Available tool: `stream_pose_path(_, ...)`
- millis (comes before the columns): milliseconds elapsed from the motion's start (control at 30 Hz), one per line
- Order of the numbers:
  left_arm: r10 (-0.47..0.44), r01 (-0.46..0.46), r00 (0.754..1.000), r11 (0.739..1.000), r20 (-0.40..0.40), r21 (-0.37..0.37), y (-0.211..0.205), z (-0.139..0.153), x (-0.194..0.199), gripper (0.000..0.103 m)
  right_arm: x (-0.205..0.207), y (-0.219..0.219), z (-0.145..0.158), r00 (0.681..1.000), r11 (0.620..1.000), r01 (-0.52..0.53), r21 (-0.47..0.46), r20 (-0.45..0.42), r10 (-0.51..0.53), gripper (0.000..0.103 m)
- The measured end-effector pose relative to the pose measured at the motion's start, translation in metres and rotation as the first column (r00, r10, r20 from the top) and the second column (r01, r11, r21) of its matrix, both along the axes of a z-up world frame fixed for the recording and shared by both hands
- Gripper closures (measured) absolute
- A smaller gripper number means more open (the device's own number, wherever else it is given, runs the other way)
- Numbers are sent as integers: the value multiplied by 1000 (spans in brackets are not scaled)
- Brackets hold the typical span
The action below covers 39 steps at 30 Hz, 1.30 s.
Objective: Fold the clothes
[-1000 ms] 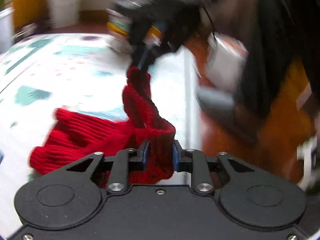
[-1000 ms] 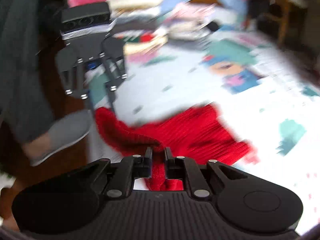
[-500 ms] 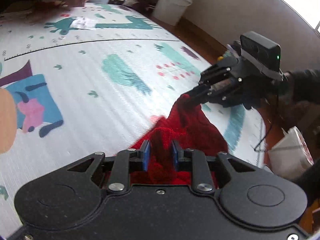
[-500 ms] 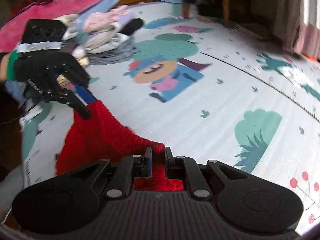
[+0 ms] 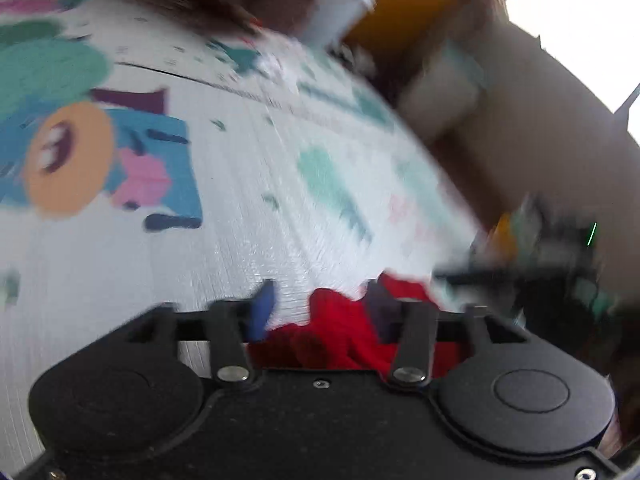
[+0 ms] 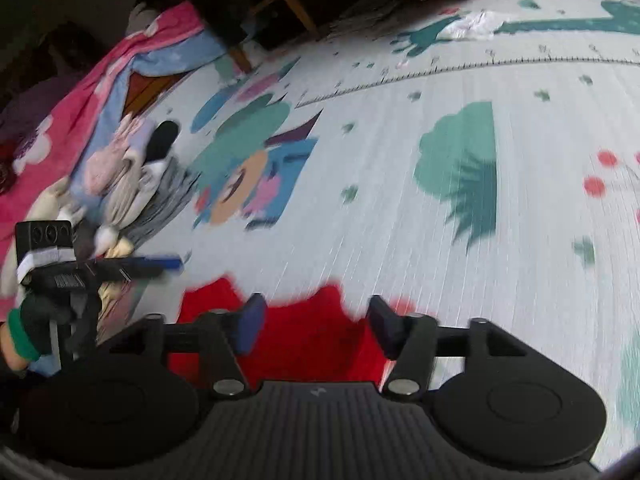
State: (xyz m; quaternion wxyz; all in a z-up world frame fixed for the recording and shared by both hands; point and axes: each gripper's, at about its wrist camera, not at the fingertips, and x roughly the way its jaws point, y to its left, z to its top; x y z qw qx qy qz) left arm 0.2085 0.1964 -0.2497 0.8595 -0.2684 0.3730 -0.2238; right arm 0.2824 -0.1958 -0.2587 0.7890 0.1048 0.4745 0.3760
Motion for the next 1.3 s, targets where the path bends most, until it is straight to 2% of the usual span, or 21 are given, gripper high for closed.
stream_pose_path(100,17,-19,999,998,-40,-57,4,-8,-29,47,-27,-8,1,997,998,-65,-7,-36,65,38)
stream_pose_path(133,-6,2,998,998,-63,-62,-2,-15,-33,46,-37,-8,-1,995,996,-86,-6,-44,85,38)
stream_pose_path(233,-54,45,991,996,-122,-77,-27,-33,-33,46,-54,-1,-8,989,989,-144,-36,-33,143,38)
stream_pose_path(300,-52,36,988,993,-148,-110,-39,-45,-33,46,-55,0,-11,991,992,-130,-7,-42,129,38)
stream_pose_path(333,-44,25,988,992,-149,-126,-44,-48,-33,51,-54,1,-12,992,993,-119,10,-43,119,39)
stream_pose_path(367,-33,18,993,991,-115,-132,-45,-45,-34,79,-53,3,-14,991,992,-127,20,-42,127,44)
stream_pose_path(400,-22,11,996,990,-82,-139,-47,-42,-36,82,-51,7,-14,988,988,-151,26,-33,151,58)
stream_pose_path(500,35,-18,997,974,71,-224,-39,-26,-51,86,-48,12,-9,978,977,-209,50,20,209,66)
stream_pose_path(533,51,-33,996,975,80,-218,-37,-27,-54,86,-47,13,-7,973,971,-231,58,40,228,67)
stream_pose_path(600,49,-47,999,989,18,-142,-37,-40,-51,86,-46,15,-5,969,968,-245,56,52,242,67)
stream_pose_path(633,46,-48,999,993,-21,-109,-38,-47,-48,85,-47,15,-6,970,970,-239,48,47,237,67)
stream_pose_path(700,52,-60,997,989,-62,-135,-35,-54,-40,82,-48,16,-6,973,973,-229,32,36,228,62)
stream_pose_path(767,60,-71,995,989,-83,-126,-34,-54,-34,57,-50,17,-7,976,976,-218,15,26,218,62)
stream_pose_path(867,62,-71,995,990,-80,-122,-30,-47,-32,52,-54,15,-3,979,979,-202,5,32,201,57)
stream_pose_path(900,65,-75,995,988,-74,-133,-27,-46,-34,52,-54,9,-1,984,983,-178,37,34,177,52)
stream_pose_path(1033,44,-56,996,986,-79,-156,-23,-49,-42,52,-40,-22,-9,998,984,-16,178,-56,26,51)
stream_pose_path(1100,31,-43,996,988,-82,-151,-29,-51,-41,52,-33,-26,-17,996,983,27,180,-86,-11,51)
stream_pose_path(1167,20,-26,998,995,-65,-91,-37,-50,-41,52,-35,-16,-17,998,986,-39,162,-47,47,51)
stream_pose_path(1200,15,-17,999,999,-51,-44,-42,-48,-40,58,-37,-10,-17,997,987,-75,144,-23,79,54)
stream_pose_path(1233,12,-12,999,1000,-45,-3,-46,-48,-40,74,-43,6,-17,987,989,-145,9,68,144,60)
stream_pose_path(1300,28,-26,997,999,-75,35,-52,-58,-36,74,-52,24,-32,966,971,-153,-182,179,186,60)
